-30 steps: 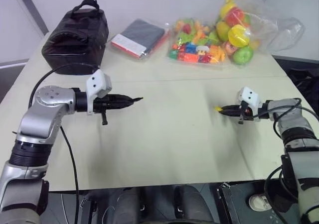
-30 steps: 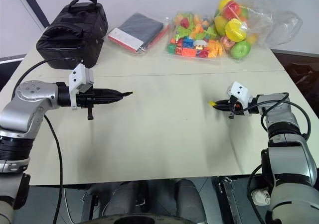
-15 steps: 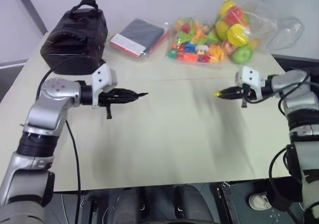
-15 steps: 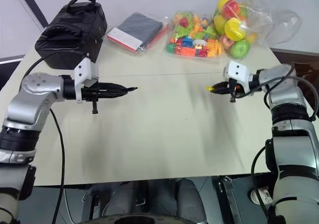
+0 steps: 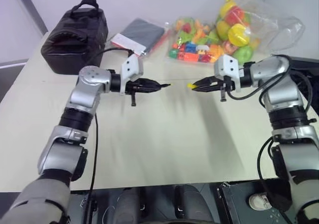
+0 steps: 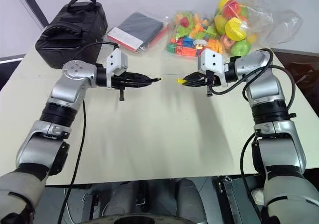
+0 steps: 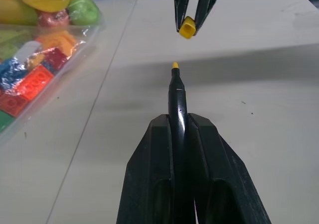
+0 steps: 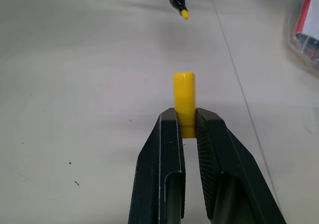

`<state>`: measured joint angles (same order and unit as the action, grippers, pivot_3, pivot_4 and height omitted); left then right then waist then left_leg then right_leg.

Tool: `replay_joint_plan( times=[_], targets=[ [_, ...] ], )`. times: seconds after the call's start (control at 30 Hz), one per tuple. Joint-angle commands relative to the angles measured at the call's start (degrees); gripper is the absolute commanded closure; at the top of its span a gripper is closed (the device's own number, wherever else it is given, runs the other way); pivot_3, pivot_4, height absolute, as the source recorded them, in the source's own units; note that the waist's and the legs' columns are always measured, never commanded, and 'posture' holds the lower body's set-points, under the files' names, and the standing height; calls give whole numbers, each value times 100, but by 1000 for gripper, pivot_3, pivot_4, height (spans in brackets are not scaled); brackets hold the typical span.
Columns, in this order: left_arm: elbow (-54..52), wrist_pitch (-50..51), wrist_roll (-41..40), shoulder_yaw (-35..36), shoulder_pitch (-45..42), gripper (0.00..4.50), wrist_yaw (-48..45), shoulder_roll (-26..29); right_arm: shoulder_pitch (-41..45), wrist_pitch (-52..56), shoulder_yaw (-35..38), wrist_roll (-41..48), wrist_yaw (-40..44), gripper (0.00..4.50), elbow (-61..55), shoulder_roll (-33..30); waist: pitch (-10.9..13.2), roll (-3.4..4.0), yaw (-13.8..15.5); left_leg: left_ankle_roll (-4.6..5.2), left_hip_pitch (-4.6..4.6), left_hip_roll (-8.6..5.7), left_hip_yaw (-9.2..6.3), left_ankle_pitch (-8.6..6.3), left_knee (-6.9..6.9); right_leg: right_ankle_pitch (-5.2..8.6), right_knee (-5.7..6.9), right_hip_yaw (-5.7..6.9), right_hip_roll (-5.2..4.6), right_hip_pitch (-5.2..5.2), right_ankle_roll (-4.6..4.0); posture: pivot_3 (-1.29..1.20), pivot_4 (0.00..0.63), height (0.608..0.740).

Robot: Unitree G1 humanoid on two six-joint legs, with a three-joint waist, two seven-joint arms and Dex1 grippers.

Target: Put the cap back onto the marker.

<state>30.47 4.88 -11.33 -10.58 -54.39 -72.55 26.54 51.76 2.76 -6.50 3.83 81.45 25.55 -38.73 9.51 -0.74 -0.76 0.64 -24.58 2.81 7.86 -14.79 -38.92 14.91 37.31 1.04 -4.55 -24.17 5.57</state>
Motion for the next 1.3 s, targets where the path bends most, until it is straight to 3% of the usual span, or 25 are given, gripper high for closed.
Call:
replay_joint_plan(
  times=[0.03, 0.43, 1.3],
  targets=[
    [231, -343, 109, 6, -281, 4500, -47, -158, -23, 114, 41, 172, -100, 4356, -384, 9, 0, 0, -1, 0, -1, 0, 0, 0, 0, 0, 0, 0, 0, -1, 0, 0, 150, 740],
    [347, -541, 245, -56, -309, 4500, -194, -473, -29, 211, -17, 222, -190, 4356, -397, 66, 0, 0, -4, 5, -6, 1, -2, -3, -1, 0, 0, 0, 0, -7, 0, 0, 150, 740],
    [121, -533, 390, -149, -182, 4500, -310, -442, -121, 179, -113, 298, -303, 4356, -400, 143, 0, 0, -6, 8, -11, 1, -3, -5, -4, 0, 0, 0, 0, -11, 0, 0, 150, 740]
  ],
)
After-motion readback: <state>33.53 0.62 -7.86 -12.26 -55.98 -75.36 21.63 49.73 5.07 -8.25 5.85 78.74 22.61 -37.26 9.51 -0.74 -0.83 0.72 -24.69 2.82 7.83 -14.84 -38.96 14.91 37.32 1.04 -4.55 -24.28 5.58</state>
